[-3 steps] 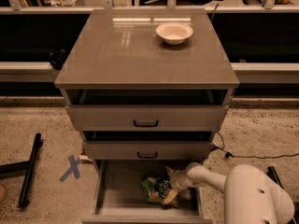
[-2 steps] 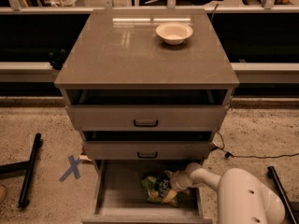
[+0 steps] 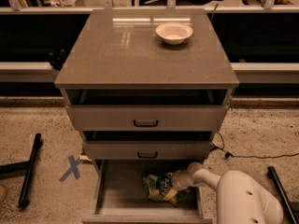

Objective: Pick green rice chip bag from bottom drawer and place on counter

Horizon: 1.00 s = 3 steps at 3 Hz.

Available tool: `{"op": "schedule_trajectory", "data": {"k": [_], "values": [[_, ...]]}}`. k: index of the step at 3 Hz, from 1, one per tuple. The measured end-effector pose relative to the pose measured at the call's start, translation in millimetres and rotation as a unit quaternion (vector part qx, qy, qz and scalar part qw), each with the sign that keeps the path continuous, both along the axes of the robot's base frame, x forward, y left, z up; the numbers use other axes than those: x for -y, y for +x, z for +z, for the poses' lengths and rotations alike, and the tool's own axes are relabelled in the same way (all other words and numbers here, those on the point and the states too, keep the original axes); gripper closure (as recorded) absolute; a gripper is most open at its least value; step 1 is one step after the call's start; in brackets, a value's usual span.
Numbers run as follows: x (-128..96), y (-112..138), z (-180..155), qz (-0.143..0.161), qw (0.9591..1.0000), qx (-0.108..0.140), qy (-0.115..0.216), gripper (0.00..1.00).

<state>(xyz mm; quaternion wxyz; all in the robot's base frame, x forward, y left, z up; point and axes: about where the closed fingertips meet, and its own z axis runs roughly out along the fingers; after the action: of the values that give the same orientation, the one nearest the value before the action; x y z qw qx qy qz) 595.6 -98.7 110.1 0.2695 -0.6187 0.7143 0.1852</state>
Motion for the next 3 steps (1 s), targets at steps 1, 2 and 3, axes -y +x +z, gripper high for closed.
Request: {"op": "schedule_trajectory", "data": {"k": [1, 2, 3], "values": [[0.0, 0.0, 1.4, 0.000, 1.0000, 0.000, 0.000, 0.87], [3.8, -6.7, 15.0, 0.000, 0.9999, 0.012, 0.003, 1.00], [35.0, 9.6, 98.4, -0.014, 0.9936, 0.112, 0.001, 1.00]]}}
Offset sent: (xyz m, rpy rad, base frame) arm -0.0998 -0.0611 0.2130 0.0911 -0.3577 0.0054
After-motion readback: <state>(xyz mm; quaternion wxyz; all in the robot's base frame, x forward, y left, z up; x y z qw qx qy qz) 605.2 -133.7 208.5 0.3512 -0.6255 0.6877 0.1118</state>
